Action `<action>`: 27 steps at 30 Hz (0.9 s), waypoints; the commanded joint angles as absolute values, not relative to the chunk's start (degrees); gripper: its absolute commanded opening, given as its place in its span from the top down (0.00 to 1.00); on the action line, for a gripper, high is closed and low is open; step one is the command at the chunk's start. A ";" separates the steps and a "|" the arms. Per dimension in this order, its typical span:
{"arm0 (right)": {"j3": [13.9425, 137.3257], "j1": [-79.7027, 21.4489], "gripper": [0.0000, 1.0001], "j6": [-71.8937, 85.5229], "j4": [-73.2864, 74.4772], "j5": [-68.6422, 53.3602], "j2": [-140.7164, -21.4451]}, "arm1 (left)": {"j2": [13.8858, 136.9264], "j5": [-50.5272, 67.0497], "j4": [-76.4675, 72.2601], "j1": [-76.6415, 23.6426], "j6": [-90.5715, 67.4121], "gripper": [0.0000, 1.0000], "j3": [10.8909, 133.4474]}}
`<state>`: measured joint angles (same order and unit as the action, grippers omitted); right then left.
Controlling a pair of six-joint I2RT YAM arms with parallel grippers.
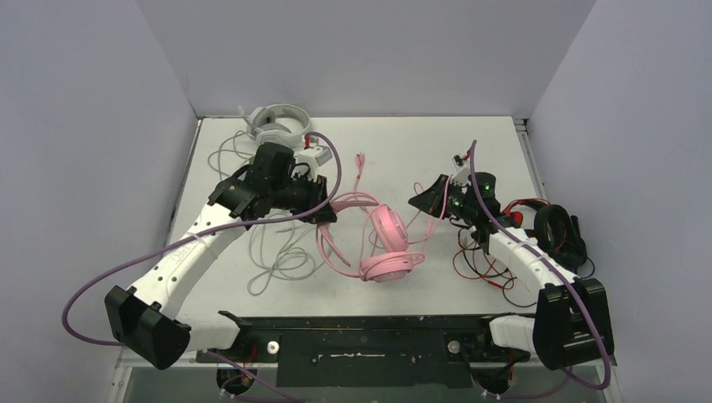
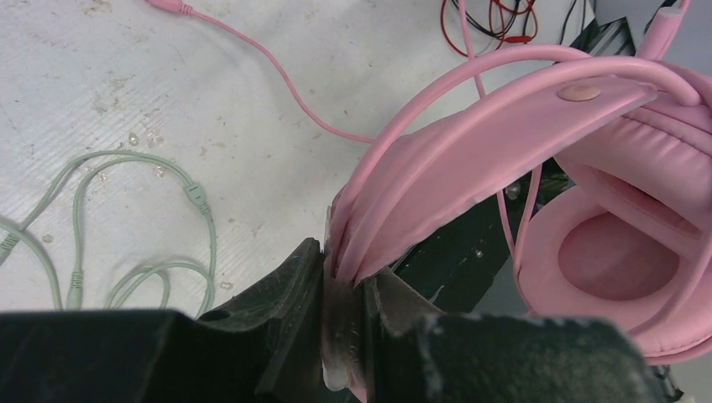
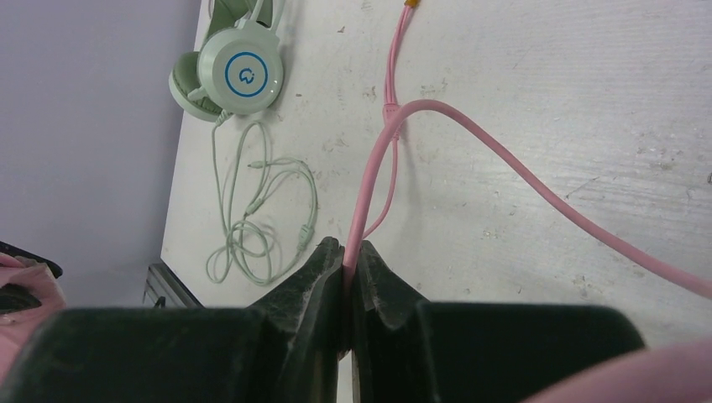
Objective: Wrap the headphones
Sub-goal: Wrap the headphones cable around the headphones.
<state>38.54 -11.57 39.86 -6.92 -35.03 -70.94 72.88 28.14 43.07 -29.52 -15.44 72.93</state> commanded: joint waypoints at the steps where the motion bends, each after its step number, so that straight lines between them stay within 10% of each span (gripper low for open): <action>1: 44.08 -10.61 0.93 37.38 -5.15 -35.34 -72.85 | 73.57 27.61 42.97 -31.96 -12.26 1.00 73.95; 27: 54.22 -7.78 0.94 39.24 -4.34 -39.90 -76.22 | 74.28 16.24 43.06 -42.29 -1.50 1.00 69.79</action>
<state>50.28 -8.91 38.35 1.17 -39.79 -76.75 75.88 16.19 42.17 -40.38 -3.55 69.67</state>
